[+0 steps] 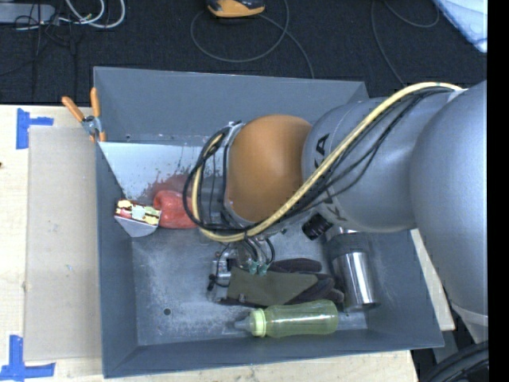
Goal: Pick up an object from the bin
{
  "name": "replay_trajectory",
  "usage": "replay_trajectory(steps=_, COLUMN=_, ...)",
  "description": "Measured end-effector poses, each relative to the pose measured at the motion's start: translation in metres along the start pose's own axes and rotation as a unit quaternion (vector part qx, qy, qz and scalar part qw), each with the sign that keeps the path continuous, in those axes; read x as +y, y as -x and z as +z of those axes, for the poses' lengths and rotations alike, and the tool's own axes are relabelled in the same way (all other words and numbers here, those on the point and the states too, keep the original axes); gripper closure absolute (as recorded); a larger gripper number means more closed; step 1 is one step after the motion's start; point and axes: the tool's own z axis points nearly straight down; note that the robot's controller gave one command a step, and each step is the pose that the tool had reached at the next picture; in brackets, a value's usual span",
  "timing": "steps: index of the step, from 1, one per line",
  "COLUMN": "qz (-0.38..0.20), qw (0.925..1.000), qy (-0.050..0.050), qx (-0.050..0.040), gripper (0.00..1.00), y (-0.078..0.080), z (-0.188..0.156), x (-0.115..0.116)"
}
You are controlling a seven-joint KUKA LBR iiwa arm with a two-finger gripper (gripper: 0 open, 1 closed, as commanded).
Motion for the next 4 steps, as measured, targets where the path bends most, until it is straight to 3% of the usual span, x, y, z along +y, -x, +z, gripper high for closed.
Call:
replay_trajectory(steps=1, qz=0.002, qw=1.0, qy=0.001, qx=-0.0037, gripper=0.0, y=0.002, z=-0.004, x=-0.001)
replay_trajectory(steps=2, qz=0.037, qw=0.9993, qy=0.001, qx=-0.0019, gripper=0.0, y=-0.003, z=0.058, x=-0.067)
replay_trajectory(steps=3, qz=0.048, qw=0.9988, qy=0.005, qx=-0.0024, gripper=0.0, y=-0.003, z=0.102, x=-0.117)
replay_trajectory(steps=4, qz=0.104, qw=0.9946, qy=0.0, qx=0.0006, gripper=0.0, y=-0.016, z=0.056, x=-0.089)
